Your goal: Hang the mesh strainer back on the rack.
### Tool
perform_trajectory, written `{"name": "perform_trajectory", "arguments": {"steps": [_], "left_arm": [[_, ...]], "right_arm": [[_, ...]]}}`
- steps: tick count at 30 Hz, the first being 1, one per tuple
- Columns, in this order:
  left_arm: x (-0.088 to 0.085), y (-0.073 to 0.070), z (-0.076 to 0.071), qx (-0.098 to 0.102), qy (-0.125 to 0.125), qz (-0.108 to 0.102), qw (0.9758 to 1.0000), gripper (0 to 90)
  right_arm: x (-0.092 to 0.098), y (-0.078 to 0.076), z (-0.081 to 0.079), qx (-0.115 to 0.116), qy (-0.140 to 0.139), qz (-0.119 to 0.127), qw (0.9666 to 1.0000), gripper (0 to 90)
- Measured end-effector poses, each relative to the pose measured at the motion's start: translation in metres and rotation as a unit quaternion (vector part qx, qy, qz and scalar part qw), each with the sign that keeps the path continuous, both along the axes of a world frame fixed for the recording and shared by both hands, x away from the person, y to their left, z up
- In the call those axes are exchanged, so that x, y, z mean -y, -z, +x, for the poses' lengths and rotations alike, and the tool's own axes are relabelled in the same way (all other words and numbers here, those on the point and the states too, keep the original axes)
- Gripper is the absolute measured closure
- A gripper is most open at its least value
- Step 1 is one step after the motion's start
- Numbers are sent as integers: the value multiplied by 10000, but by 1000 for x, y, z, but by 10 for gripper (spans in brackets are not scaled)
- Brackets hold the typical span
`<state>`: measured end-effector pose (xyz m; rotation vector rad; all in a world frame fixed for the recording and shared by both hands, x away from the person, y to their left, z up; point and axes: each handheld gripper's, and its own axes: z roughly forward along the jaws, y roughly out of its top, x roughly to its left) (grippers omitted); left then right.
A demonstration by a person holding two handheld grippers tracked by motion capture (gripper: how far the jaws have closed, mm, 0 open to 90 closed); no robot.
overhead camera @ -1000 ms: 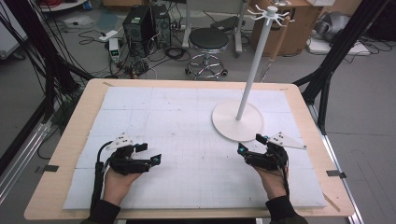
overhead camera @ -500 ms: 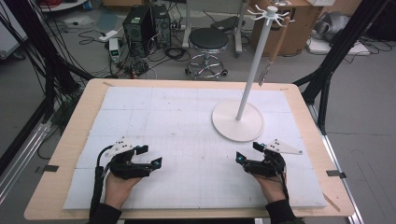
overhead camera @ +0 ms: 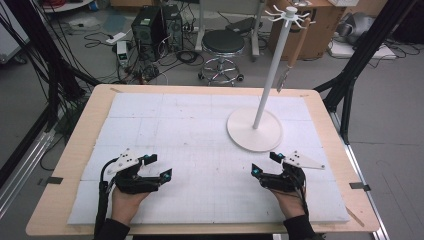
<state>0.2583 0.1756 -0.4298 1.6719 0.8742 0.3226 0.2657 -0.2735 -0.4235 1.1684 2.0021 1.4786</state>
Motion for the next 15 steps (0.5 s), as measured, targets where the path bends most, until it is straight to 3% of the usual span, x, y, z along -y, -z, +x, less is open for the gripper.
{"name": "perform_trajectory", "arguments": {"steps": [15], "left_arm": [[3, 0, -1, 48, 34, 24, 10000, 188]], "right_arm": [[2, -2, -3, 122, 14, 51, 9999, 132]]}}
